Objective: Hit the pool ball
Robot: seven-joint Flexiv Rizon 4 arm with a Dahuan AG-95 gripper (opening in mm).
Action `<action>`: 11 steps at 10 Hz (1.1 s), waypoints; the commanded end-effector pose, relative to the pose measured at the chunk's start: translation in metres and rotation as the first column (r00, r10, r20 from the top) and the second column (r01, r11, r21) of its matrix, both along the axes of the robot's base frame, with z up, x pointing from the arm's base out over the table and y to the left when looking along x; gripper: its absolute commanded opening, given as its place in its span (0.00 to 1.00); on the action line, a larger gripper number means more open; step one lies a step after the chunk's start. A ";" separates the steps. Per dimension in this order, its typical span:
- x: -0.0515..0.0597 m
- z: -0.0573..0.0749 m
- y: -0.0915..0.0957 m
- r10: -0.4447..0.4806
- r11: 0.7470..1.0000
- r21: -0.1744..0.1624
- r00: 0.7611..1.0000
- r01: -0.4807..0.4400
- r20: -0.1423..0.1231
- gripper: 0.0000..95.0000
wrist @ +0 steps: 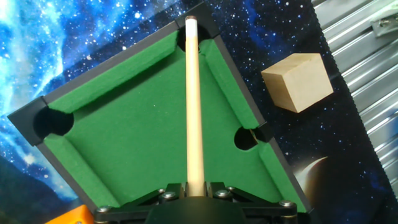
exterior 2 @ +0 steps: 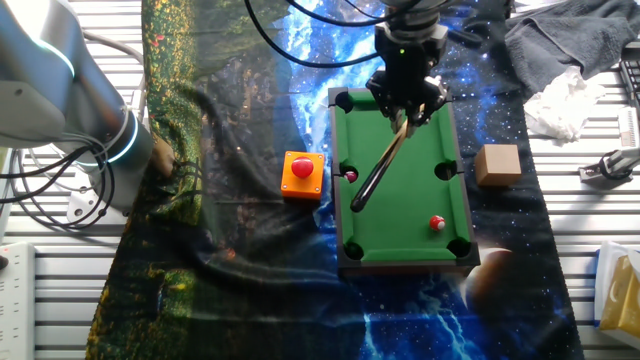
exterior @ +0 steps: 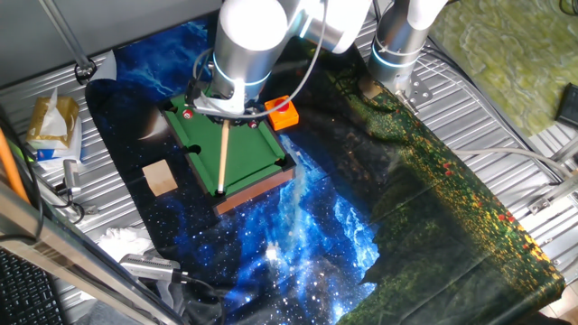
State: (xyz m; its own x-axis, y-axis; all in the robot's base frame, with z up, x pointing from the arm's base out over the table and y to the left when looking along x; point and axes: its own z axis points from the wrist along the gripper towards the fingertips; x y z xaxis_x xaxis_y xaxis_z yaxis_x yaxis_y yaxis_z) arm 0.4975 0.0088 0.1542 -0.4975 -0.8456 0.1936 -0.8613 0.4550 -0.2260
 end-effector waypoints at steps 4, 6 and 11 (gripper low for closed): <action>0.000 0.000 0.000 -0.192 0.981 0.027 0.981 0.192 -0.016 0.00; 0.000 0.000 0.000 -0.324 0.944 0.064 0.946 0.324 -0.015 0.00; 0.000 0.000 0.000 -0.393 0.913 0.099 0.919 0.395 -0.043 0.00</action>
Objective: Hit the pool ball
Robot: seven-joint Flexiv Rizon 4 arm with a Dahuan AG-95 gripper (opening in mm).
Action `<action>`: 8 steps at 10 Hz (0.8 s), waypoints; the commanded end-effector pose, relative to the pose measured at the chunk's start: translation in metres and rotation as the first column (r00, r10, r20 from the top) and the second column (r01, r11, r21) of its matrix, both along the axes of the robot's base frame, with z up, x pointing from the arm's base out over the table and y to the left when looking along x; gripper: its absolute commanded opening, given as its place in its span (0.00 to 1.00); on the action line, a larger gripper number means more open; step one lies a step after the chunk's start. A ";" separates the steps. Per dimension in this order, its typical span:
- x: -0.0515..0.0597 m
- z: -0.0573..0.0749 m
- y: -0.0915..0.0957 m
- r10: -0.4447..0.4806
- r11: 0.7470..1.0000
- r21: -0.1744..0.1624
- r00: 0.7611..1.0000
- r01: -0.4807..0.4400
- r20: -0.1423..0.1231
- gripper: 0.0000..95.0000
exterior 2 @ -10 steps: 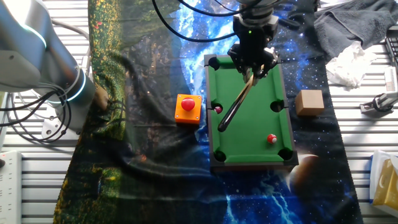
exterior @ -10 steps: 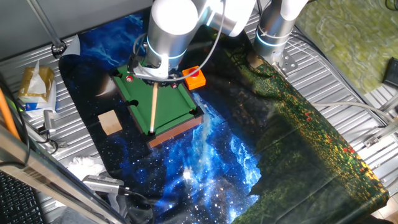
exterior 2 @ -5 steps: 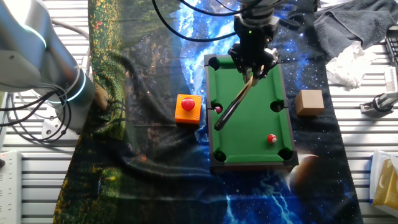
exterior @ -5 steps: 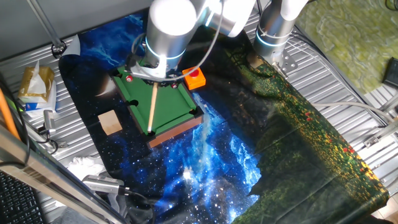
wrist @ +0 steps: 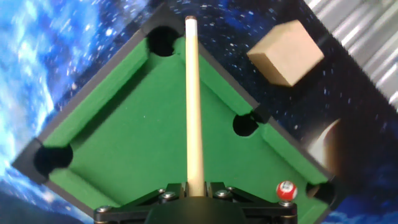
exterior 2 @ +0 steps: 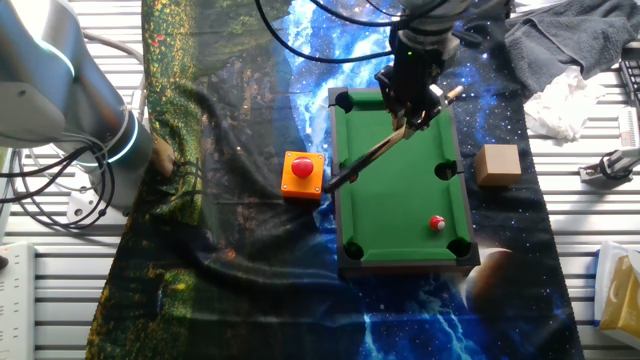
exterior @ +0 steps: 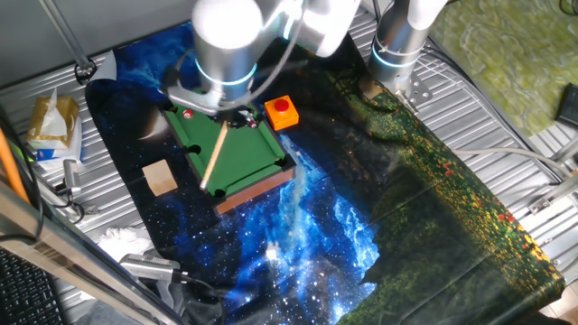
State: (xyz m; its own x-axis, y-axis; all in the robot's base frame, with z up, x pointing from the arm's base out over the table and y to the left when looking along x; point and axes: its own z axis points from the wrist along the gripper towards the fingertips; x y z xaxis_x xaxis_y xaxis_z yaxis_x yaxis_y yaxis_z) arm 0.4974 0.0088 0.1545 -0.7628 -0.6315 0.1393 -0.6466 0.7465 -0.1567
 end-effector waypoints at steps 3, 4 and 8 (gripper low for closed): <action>0.000 0.000 0.000 -0.033 0.999 0.015 0.999 0.033 -0.005 0.00; 0.000 0.000 0.000 -0.028 1.000 0.013 1.000 0.028 -0.006 0.00; -0.001 0.004 -0.011 0.015 1.000 0.024 1.000 -0.014 -0.015 0.00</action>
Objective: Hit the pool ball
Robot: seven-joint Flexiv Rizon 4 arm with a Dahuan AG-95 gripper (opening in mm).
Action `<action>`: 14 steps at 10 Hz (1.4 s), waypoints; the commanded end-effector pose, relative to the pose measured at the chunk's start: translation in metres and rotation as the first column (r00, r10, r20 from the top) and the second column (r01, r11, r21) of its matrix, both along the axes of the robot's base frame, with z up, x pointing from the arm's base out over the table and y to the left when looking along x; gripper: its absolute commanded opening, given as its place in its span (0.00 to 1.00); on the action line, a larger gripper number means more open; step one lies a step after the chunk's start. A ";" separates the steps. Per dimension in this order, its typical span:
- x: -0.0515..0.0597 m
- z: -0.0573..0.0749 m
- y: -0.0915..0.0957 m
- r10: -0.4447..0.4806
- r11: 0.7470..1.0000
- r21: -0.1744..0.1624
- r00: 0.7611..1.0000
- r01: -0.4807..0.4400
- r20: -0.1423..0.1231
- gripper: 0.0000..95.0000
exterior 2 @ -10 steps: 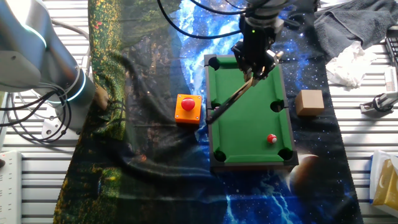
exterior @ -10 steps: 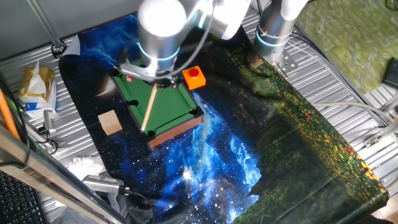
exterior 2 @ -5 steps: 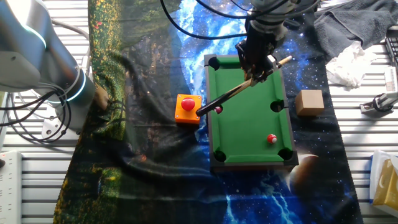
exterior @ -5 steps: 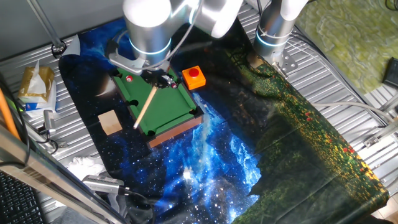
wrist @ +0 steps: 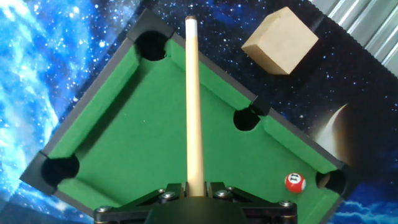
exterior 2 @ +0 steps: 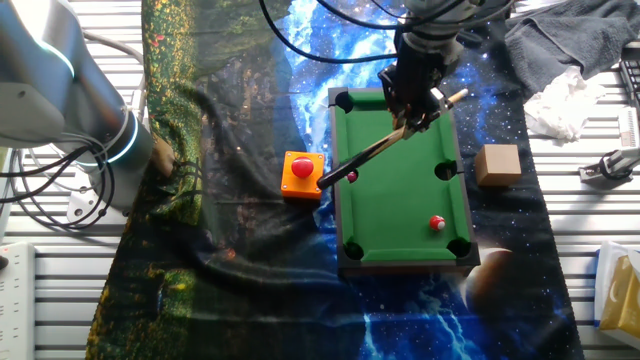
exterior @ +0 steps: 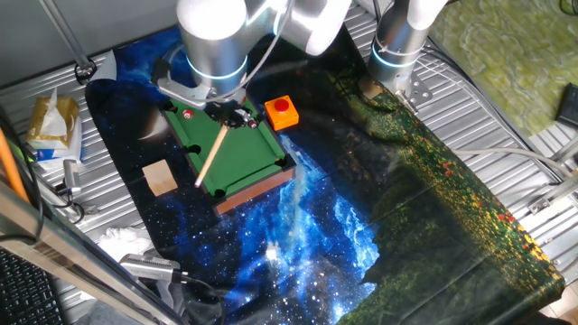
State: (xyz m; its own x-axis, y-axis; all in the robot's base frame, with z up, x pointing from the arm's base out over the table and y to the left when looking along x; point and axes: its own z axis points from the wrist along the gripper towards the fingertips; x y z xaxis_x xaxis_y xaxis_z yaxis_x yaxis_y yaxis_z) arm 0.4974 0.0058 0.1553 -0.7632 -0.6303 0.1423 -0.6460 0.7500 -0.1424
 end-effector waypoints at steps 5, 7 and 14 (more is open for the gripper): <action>-0.007 0.029 -0.083 0.181 0.982 0.058 0.983 -0.179 -0.027 0.00; -0.005 0.038 -0.121 0.247 0.966 0.089 0.969 -0.243 -0.029 0.00; 0.018 0.032 -0.195 0.344 0.925 0.173 0.939 -0.339 0.001 0.00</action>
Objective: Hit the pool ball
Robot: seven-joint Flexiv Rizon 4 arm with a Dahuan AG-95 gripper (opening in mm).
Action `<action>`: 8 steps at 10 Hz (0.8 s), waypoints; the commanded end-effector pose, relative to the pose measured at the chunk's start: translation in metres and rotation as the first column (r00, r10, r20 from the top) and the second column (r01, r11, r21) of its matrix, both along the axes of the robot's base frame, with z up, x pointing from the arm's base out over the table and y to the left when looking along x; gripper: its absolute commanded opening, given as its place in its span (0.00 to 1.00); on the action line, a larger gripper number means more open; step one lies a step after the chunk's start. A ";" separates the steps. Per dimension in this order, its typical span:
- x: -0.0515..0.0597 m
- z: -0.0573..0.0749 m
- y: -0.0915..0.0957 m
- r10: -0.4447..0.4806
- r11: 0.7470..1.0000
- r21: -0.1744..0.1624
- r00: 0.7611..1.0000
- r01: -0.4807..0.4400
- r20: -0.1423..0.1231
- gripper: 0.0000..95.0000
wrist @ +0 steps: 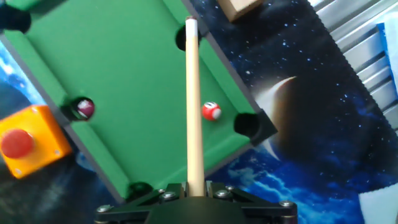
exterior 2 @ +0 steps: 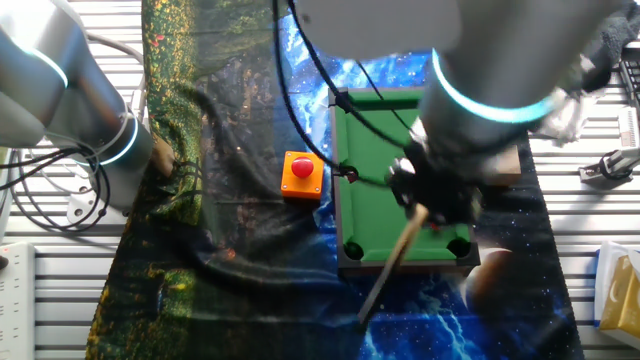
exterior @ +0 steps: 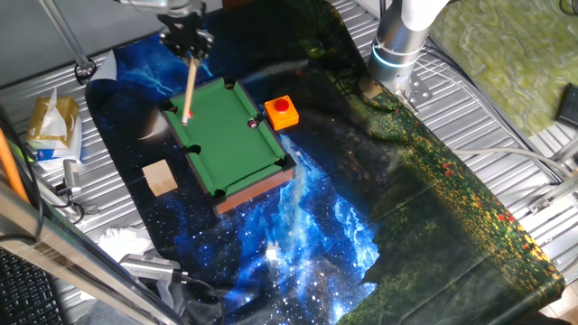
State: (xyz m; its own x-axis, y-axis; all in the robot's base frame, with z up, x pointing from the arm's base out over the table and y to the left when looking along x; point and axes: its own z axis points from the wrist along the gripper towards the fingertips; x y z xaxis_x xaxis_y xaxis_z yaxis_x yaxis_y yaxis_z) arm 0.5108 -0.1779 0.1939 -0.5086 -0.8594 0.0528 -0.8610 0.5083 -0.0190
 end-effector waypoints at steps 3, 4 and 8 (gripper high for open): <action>0.005 -0.013 -0.015 0.038 0.999 0.029 0.999 -0.038 0.010 0.00; 0.005 -0.012 -0.015 0.040 0.999 0.022 0.999 -0.040 0.009 0.00; -0.001 -0.010 -0.014 -0.013 1.000 0.001 1.000 0.013 0.013 0.00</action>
State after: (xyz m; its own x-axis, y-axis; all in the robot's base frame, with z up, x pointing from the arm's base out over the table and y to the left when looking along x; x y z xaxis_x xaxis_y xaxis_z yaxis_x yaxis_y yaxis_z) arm 0.5083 -0.1912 0.1840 -0.5150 -0.8559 0.0477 -0.8572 0.5139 -0.0337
